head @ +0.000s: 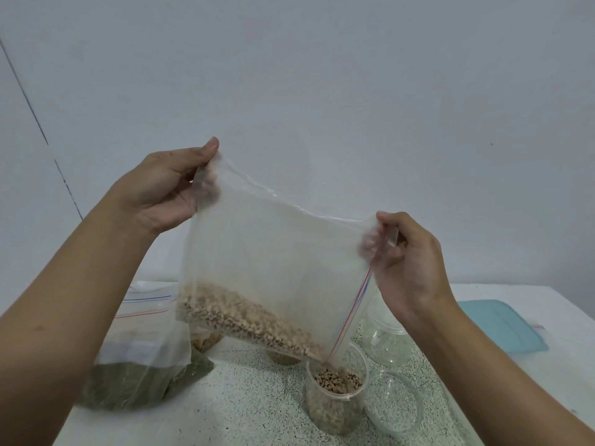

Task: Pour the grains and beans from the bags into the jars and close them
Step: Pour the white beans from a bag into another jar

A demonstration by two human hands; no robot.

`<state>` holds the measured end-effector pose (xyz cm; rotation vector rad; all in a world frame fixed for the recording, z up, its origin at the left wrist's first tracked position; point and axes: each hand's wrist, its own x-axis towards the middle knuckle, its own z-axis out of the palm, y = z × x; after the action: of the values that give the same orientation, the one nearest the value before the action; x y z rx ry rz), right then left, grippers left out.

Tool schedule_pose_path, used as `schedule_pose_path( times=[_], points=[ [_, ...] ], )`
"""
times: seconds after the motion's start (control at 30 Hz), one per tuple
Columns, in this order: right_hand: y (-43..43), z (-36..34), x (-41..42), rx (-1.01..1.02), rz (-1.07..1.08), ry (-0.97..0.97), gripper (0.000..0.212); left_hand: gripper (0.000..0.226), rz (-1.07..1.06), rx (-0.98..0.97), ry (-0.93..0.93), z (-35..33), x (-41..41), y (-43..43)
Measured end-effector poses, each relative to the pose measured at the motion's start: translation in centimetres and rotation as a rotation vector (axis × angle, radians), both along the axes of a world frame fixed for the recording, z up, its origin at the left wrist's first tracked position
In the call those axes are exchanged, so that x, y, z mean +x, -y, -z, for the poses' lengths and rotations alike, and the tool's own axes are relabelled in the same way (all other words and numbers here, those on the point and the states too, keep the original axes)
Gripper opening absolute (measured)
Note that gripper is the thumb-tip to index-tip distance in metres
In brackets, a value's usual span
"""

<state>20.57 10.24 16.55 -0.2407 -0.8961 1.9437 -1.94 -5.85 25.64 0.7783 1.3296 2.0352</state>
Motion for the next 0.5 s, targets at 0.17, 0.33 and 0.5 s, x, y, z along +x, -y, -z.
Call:
schedule_pose_path(
  times=[0.17,0.33,0.5],
  points=[
    [-0.06,0.06,0.11,0.002,-0.005,0.004,0.026,0.013,0.007,-0.003,-0.019,0.20,-0.10,0.01],
    [-0.23,0.17,0.08,0.012,0.004,0.015,0.026,0.013,0.012,-0.013,-0.015,0.21,-0.23,-0.05],
    [-0.39,0.32,0.13,0.003,-0.003,0.010,0.027,0.013,0.017,-0.018,-0.026,0.30,-0.28,-0.09]
  ],
)
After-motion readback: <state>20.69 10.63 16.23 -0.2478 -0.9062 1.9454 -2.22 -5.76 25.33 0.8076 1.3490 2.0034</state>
